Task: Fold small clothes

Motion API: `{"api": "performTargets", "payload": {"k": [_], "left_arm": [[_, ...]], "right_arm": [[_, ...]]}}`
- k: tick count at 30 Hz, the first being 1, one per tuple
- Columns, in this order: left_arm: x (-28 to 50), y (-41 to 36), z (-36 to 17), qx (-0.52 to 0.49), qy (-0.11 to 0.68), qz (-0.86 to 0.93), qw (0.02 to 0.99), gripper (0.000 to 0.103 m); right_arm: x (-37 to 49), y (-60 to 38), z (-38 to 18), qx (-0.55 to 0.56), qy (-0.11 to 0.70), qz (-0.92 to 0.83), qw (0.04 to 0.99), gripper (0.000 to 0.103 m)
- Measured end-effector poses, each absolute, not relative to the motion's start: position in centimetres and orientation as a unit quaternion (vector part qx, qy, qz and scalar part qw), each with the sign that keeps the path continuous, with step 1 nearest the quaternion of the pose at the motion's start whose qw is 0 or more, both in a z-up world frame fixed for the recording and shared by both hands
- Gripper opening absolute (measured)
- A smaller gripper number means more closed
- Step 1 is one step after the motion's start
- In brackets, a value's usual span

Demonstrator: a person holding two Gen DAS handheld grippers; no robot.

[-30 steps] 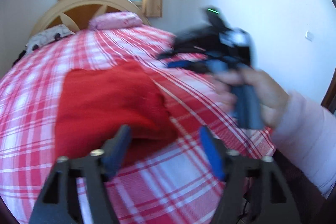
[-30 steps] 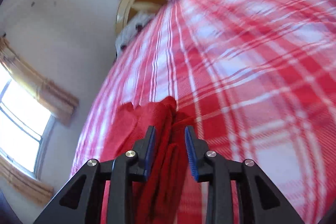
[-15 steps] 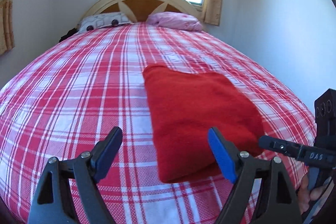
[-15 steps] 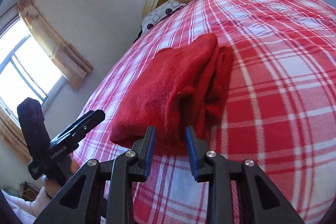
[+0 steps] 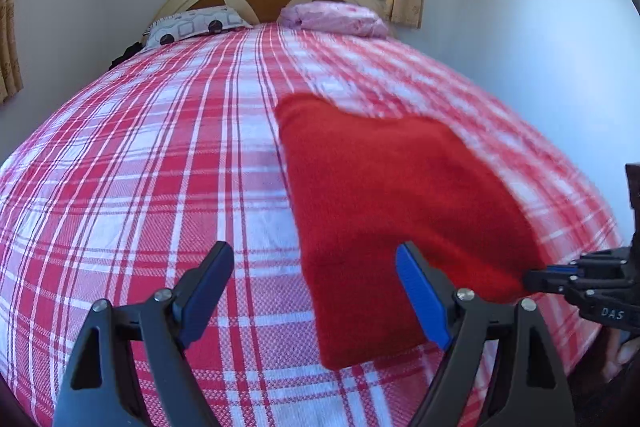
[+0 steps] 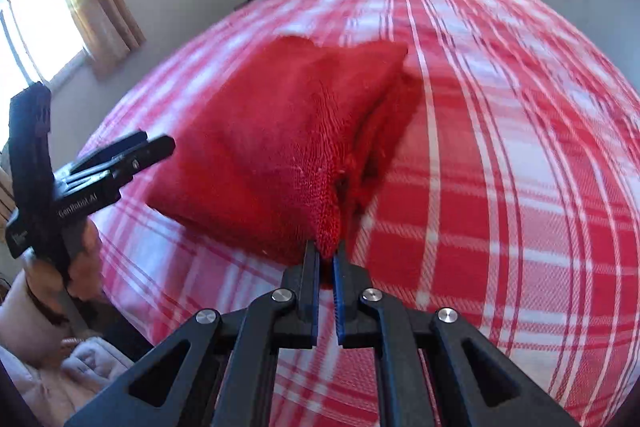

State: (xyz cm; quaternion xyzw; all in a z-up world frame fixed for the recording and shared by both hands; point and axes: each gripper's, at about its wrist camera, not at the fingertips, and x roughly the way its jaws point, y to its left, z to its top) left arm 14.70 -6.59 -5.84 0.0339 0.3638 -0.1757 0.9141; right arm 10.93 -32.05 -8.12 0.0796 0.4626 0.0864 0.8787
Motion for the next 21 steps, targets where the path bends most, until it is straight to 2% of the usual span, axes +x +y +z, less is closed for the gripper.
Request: {"api": "performTargets", "payload": {"k": [5,14,21], "left_arm": [[14.3,-7.1,-8.6,0.076,0.375,-0.146,0.912,0.088],[13.4,-5.8,-7.0,0.077,0.373,-0.167,0.909,0.091],[15.6,-4.4,-4.4,0.023,0.373,-0.165,0.913,0.091]], "right_arm": [[10.7,-32.7,-9.5,0.097,0.451,0.082,0.883,0.006],[8.8,-32.8,-8.6,0.097,0.453,0.063,0.884,0.008],[9.9,-32.1,-2.6,0.127,0.342,0.088,0.927,0.011]]}}
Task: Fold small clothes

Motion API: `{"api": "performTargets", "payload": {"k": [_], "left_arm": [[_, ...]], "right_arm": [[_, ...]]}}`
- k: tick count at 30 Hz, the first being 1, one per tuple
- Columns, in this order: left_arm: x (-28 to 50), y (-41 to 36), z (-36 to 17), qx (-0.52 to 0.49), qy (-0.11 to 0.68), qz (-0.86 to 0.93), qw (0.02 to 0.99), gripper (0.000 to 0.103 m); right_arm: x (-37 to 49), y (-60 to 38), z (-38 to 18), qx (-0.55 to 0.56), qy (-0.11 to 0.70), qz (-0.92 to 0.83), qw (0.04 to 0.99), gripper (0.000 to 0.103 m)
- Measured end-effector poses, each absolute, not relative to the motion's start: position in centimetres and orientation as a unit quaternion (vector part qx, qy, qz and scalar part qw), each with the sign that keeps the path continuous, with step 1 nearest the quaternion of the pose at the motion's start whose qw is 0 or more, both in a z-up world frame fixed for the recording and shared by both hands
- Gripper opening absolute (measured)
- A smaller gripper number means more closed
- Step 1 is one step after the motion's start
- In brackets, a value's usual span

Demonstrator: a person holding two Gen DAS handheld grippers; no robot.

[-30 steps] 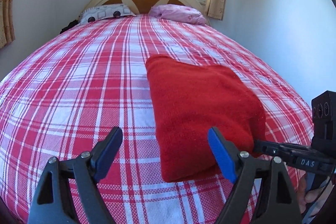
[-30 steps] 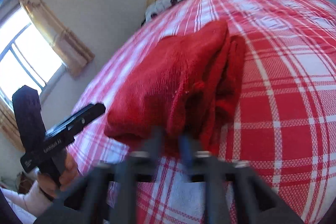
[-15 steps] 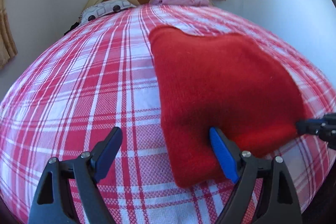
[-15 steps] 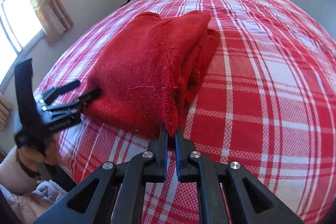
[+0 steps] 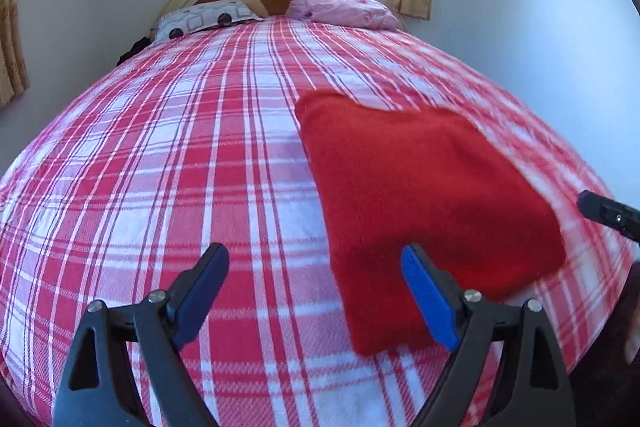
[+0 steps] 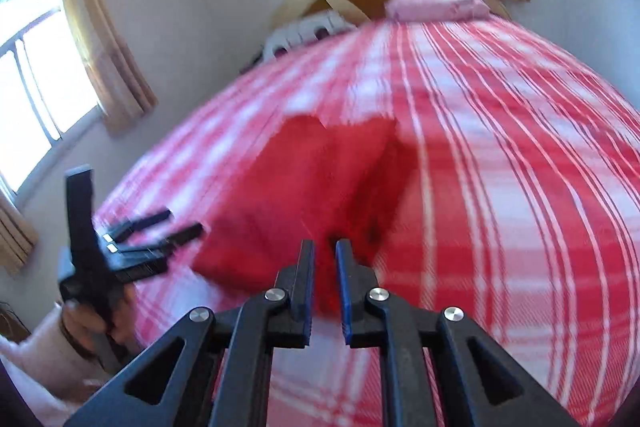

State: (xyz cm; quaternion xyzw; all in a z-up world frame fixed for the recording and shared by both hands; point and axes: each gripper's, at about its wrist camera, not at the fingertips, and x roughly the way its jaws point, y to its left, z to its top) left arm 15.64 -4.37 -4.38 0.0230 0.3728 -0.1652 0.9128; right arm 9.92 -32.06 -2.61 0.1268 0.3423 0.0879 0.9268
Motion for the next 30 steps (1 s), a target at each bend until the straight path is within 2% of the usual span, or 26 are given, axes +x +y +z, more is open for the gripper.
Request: {"api": "performTargets", "payload": {"k": [5,11,17,22,23,24,25,26,30], "left_arm": [[18.5,-6.0,-4.0,0.028,0.384,-0.146,0.911,0.091],[21.0,-8.5,-5.8,0.057,0.404,-0.135,0.903,0.091],[20.4,-9.5,-6.6,0.085,0.392,-0.132,0.907,0.092],[20.7,-9.8,-5.2,0.099,0.380,-0.138,0.909,0.091],[21.0,-9.9,-4.9,0.098,0.378,-0.138,0.910,0.091],[21.4,-10.0,-4.7,0.097,0.377,-0.137,0.911,0.091],[21.9,-10.2,-4.7,0.096,0.378,-0.135,0.911,0.091],[22.4,-10.3,-4.6,0.095,0.380,-0.132,0.910,0.091],[24.4,-10.9,-4.8,0.080,0.391,-0.131,0.907,0.091]], "right_arm": [[14.9,-29.4,-2.1,0.092,0.331,0.079,0.936,0.011],[18.5,-28.0,-7.3,0.015,0.393,0.037,0.919,0.013],[17.3,-30.0,-8.2,0.066,0.374,0.055,0.923,0.015],[17.9,-29.7,-6.3,0.062,0.378,0.065,0.922,0.017],[18.0,-29.9,-5.6,0.067,0.366,0.062,0.926,0.018],[18.2,-30.3,-4.8,0.074,0.352,0.055,0.931,0.027],[18.7,-30.8,-4.3,0.081,0.343,0.048,0.935,0.041],[19.4,-31.2,-4.1,0.086,0.343,0.040,0.935,0.047],[22.8,-32.5,-5.2,0.082,0.361,0.006,0.929,0.049]]}}
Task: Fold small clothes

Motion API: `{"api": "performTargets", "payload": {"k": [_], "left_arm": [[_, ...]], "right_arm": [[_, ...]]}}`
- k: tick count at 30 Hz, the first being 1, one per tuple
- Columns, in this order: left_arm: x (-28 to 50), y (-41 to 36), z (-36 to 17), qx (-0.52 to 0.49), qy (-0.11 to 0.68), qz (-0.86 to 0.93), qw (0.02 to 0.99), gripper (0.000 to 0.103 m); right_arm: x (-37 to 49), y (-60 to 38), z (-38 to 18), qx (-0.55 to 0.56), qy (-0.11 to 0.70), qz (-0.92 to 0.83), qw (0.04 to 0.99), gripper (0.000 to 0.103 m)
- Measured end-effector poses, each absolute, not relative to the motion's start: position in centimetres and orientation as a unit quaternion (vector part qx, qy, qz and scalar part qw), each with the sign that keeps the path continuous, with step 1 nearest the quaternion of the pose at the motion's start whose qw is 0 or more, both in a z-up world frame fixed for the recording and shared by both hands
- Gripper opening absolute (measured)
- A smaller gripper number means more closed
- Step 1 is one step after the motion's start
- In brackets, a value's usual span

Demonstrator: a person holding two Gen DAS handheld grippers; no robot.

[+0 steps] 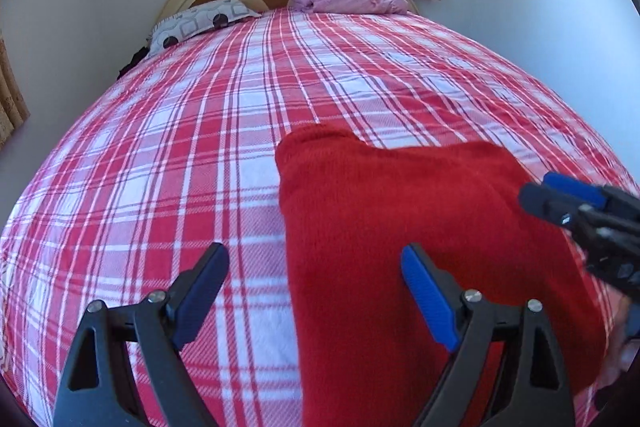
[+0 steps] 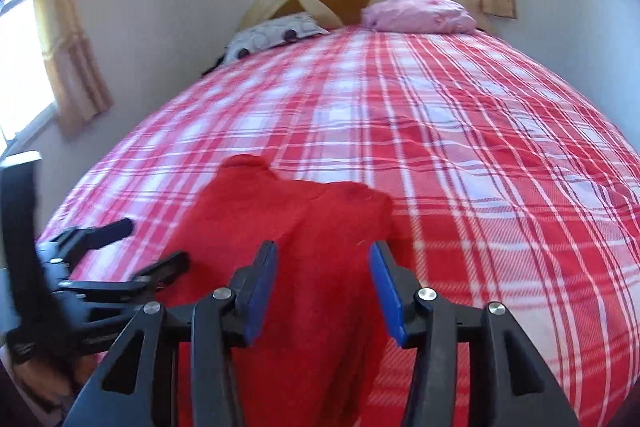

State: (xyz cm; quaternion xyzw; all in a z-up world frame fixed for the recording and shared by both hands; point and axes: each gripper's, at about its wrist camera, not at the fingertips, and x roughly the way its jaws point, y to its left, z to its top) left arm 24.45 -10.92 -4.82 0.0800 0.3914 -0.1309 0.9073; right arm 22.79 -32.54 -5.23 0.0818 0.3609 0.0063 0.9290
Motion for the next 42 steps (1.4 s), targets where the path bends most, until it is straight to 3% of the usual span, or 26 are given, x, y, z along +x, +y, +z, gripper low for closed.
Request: {"api": "performTargets", "payload": {"k": [4,9,31,42], "left_arm": [[26.1,-11.6,-6.1,0.077,0.413,-0.123,0.899,0.091],[26.4,-12.2,-7.1,0.075,0.418,-0.117,0.898,0.092],[26.0,-14.1,-7.9,0.136,0.364,-0.075,0.918,0.099],[25.8,-13.5,-7.8,0.121,0.357,-0.085,0.922,0.099]], "right_arm": [[25.2,-33.6,-7.9,0.080,0.397,-0.009,0.914,0.049],[25.5,-35.7,-10.1,0.155,0.403,-0.007,0.902,0.051],[26.3,-34.8,-10.5,0.122,0.397,-0.038,0.909,0.053],[23.2,-36.7,-8.3,0.184,0.403,-0.007,0.897,0.049]]}}
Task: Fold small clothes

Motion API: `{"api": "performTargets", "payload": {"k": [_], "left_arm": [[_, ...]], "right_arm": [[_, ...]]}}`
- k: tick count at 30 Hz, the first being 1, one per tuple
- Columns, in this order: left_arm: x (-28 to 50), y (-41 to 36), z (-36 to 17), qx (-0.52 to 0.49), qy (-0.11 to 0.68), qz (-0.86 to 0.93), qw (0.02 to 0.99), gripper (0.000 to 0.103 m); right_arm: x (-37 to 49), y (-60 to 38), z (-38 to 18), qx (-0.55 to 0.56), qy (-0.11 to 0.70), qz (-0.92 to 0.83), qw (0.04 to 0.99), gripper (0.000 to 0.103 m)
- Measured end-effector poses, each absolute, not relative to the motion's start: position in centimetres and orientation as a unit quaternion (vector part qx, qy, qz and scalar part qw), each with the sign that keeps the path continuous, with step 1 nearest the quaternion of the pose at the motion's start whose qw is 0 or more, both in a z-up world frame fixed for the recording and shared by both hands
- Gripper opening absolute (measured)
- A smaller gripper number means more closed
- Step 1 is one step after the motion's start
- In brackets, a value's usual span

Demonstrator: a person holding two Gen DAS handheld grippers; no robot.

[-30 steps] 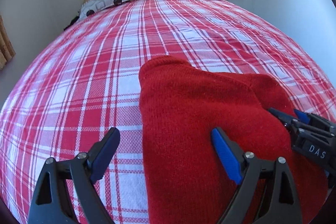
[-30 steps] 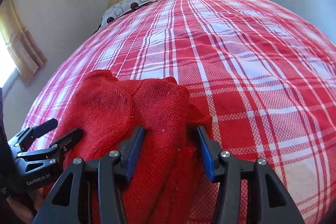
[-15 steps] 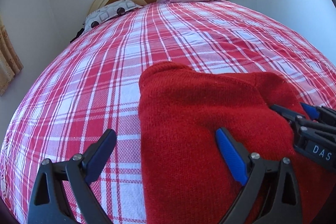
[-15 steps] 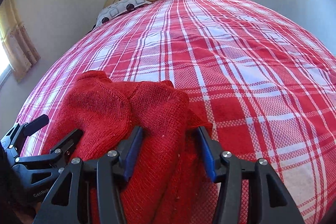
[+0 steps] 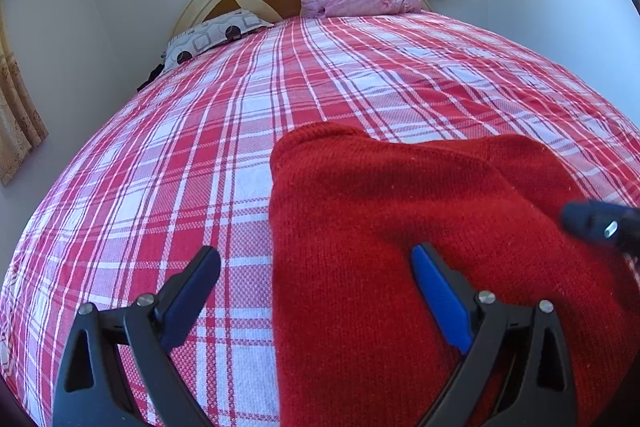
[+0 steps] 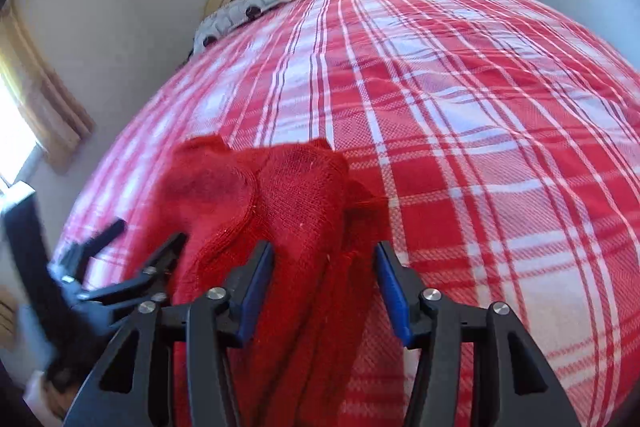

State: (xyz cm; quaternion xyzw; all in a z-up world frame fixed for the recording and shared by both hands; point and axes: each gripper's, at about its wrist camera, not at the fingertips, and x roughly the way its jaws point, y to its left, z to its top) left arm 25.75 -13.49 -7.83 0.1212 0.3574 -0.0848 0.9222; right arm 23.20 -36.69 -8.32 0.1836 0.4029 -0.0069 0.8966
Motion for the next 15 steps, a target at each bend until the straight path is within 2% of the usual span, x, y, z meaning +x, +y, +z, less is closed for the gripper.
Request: {"api": "performTargets", "payload": {"k": [2,4,8,11,14,15], "left_arm": [[25.7,-13.6,-7.8,0.123,0.357,-0.083,0.922,0.099],[25.5,-13.7,-7.8,0.130,0.352,-0.080,0.924,0.099],[25.4,-13.7,-7.9,0.131,0.352,-0.081,0.923,0.099],[25.5,-14.0,-7.9,0.137,0.355,-0.085,0.921,0.099],[25.4,-14.2,-7.9,0.144,0.352,-0.083,0.921,0.099],[25.4,-14.1,-7.9,0.141,0.353,-0.084,0.921,0.099]], "right_arm": [[23.1,-36.4,-7.1,0.159,0.388,-0.021,0.908,0.045],[23.9,-36.0,-6.3,0.144,0.384,-0.012,0.912,0.036],[27.2,-34.5,-6.8,0.149,0.410,0.059,0.898,0.035],[29.6,-33.4,-9.0,0.089,0.443,0.055,0.890,0.031],[30.5,-35.1,-9.5,0.143,0.440,0.038,0.886,0.028],[30.4,-35.5,-9.4,0.160,0.438,0.032,0.884,0.018]]}}
